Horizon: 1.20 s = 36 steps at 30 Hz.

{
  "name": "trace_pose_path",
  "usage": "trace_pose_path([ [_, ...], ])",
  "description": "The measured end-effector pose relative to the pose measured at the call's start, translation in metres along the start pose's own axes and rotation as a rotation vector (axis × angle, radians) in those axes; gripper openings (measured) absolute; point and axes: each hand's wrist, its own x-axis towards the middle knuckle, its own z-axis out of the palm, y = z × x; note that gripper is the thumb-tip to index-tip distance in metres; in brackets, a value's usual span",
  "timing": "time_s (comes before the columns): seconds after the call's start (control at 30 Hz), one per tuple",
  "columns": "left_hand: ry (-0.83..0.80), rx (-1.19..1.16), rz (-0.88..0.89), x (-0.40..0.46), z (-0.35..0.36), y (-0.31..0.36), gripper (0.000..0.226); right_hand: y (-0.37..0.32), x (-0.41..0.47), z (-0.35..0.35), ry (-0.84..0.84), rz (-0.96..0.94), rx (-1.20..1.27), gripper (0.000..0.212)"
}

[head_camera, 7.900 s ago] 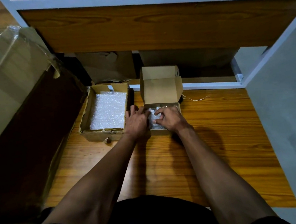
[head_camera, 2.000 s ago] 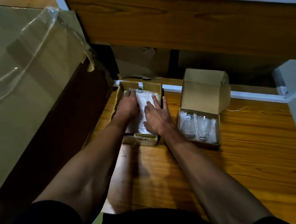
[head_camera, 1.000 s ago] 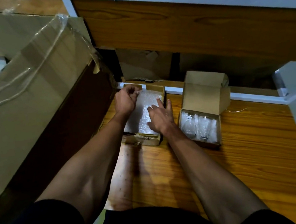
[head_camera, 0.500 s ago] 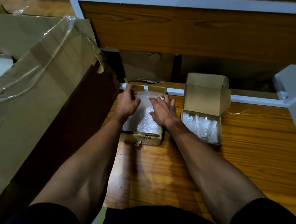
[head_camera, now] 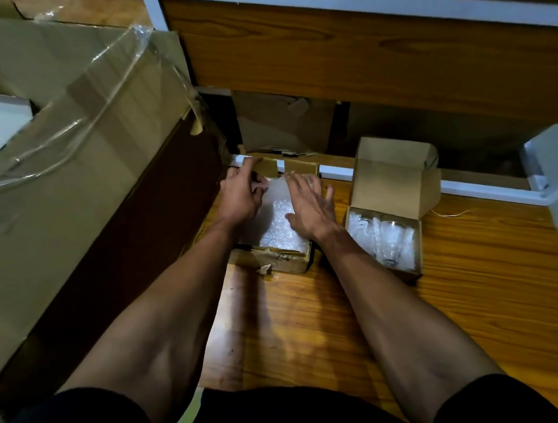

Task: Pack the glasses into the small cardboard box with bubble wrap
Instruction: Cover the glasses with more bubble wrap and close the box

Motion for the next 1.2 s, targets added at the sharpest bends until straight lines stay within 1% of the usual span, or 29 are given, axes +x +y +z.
trace_pose_path([
  [0.07,-0.018,-0.075,0.030,-0.002,-0.001,0.000,0.065,-0.002,0.002,-0.001,0.005,-0.017,-0.003,0.083],
  [0.13,-0.053,-0.154,0.004,-0.004,-0.002,0.001,0.075,-0.003,0.006,0.000,0.002,-0.020,-0.028,0.071],
  [0.2,-0.031,-0.163,-0.005,-0.006,-0.005,0.000,0.082,-0.004,0.009,0.002,-0.014,-0.005,-0.040,0.067],
  [0.3,0.058,-0.243,-0.016,-0.007,-0.008,-0.002,0.072,-0.002,0.009,0.007,-0.024,0.019,-0.028,0.065],
  [0.4,0.074,-0.342,-0.062,-0.002,-0.008,-0.006,0.064,0.002,0.009,0.005,0.064,0.007,0.012,0.049],
  [0.47,0.043,-0.377,-0.068,0.004,-0.007,-0.007,0.062,0.007,0.010,0.004,0.144,0.017,0.124,0.032],
  [0.53,0.005,-0.430,-0.092,0.011,-0.008,-0.002,0.064,0.010,0.009,-0.002,0.178,0.076,0.386,0.012],
  [0.57,-0.009,-0.464,-0.101,0.014,-0.008,0.002,0.066,0.012,0.010,-0.006,0.179,0.117,0.542,0.007],
  [0.63,-0.011,-0.526,-0.102,0.019,-0.010,0.012,0.070,0.016,0.009,-0.018,0.199,0.176,0.768,0.008],
  [0.73,-0.005,-0.655,-0.144,0.025,-0.015,0.028,0.071,0.028,0.006,-0.038,0.272,0.181,0.876,0.009],
  [0.83,-0.027,-0.745,-0.207,0.026,-0.022,0.051,0.061,0.041,0.000,-0.059,0.284,0.155,1.002,0.009],
  [0.93,-0.123,-0.797,-0.226,0.022,-0.023,0.068,0.054,0.057,-0.009,-0.073,0.322,0.150,1.036,0.005],
  [1.03,-0.278,-0.724,-0.202,0.016,-0.017,0.074,0.041,0.074,-0.019,-0.081,0.315,0.188,1.119,0.003],
  [1.1,-0.367,-0.651,-0.185,0.011,-0.012,0.080,0.037,0.085,-0.030,-0.083,0.308,0.219,1.176,0.004],
  [1.17,-0.390,-0.651,-0.184,0.007,-0.008,0.087,0.032,0.096,-0.042,-0.087,0.290,0.236,1.175,0.002],
  [1.2,-0.396,-0.658,-0.179,0.006,-0.007,0.091,0.029,0.102,-0.046,-0.088,0.269,0.242,1.152,0.008],
])
